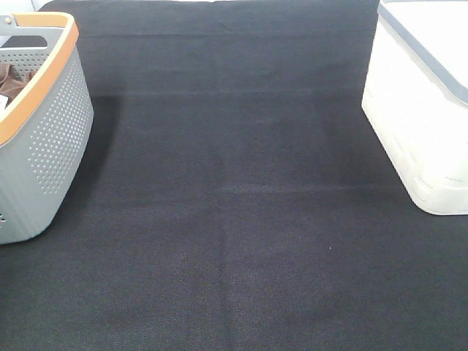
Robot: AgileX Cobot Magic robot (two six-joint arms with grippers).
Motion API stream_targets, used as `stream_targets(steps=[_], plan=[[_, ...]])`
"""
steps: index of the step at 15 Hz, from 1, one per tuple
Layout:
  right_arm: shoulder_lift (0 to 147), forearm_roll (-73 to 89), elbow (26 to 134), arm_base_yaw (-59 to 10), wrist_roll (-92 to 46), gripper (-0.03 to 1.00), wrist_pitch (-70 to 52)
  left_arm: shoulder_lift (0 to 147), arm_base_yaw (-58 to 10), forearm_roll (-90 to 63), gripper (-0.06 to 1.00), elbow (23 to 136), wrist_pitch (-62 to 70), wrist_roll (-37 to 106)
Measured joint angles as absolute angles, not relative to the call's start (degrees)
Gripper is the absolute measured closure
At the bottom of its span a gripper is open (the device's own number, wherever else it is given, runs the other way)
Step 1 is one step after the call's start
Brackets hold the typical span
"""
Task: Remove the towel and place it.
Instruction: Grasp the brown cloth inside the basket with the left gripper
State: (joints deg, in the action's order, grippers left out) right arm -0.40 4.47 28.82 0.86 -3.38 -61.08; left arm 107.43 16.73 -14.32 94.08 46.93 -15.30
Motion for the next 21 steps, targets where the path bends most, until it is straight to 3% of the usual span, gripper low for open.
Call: stream_targets(steps=[5, 16, 17, 18, 21], plan=[[-0.4, 4.5, 28.8, 0.9, -3.4, 0.23, -61.1, 114.9, 16.7, -15.6, 0.29, 99.4, 53.1, -15.2], [-0.4, 4.5, 28.8, 0.9, -3.4, 0.23, -61.1, 122.6, 16.6, -26.1, 0.29, 99.5, 45.1, -14.5], [-0.4, 4.5, 28.8, 0.9, -3.4, 0.23, -61.1, 123.2, 16.6, -27.1, 0.37, 99.5, 43.4, -14.3], [-0.4, 4.5, 28.8, 0.9, -3.4, 0.23, -61.1, 123.2, 16.6, -27.1, 0.37, 99.5, 43.4, -14.3], [-0.4, 4.5, 28.8, 0.9, -3.4, 0.23, -61.1, 123.2, 16.6, -27.4, 0.61, 99.6, 42.3, -12.9]])
